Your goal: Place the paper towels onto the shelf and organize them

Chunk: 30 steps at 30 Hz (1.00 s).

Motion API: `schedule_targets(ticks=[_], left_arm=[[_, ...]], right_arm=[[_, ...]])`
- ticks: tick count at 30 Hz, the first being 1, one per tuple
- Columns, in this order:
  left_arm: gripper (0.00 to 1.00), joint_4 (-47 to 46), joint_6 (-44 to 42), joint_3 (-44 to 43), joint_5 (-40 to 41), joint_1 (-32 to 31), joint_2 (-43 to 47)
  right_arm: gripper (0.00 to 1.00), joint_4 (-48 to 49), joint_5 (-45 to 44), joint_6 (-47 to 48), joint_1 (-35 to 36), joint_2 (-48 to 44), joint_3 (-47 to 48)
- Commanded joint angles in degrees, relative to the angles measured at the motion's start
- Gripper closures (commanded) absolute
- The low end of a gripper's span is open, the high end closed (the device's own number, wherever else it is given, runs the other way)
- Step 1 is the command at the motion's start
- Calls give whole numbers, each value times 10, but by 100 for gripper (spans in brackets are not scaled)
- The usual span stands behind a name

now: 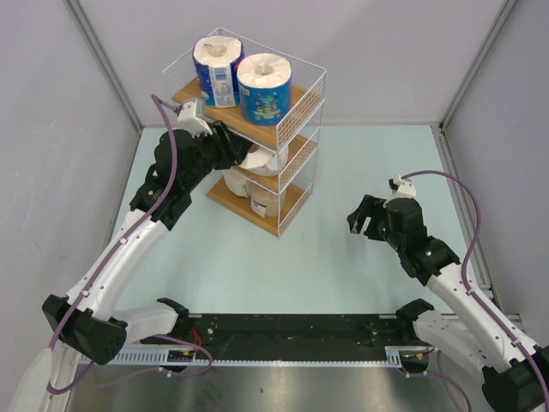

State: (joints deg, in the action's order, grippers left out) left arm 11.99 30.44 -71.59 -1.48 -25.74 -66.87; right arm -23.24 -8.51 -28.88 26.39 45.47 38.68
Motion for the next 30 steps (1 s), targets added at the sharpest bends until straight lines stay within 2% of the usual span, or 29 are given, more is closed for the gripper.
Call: schedule_targets(ticks=[1,5,12,17,30], left_arm=[[40,-52,3,-38,-2,2,7],[24,-63,8,-28,-11,2,5],[9,-88,18,-17,-23,2,1],[5,-102,28,-15,-27,2,2],[3,-111,27,6,-20,3,38]], right_arm=[[19,20,3,-6,-3,0,-3],[19,19,3,-6,-3,-4,-4],[19,15,-3,-6,-4,-9,-6],[18,17,-1,-3,-6,-8,-8],[19,24,10,-2,-8,-6,-7]])
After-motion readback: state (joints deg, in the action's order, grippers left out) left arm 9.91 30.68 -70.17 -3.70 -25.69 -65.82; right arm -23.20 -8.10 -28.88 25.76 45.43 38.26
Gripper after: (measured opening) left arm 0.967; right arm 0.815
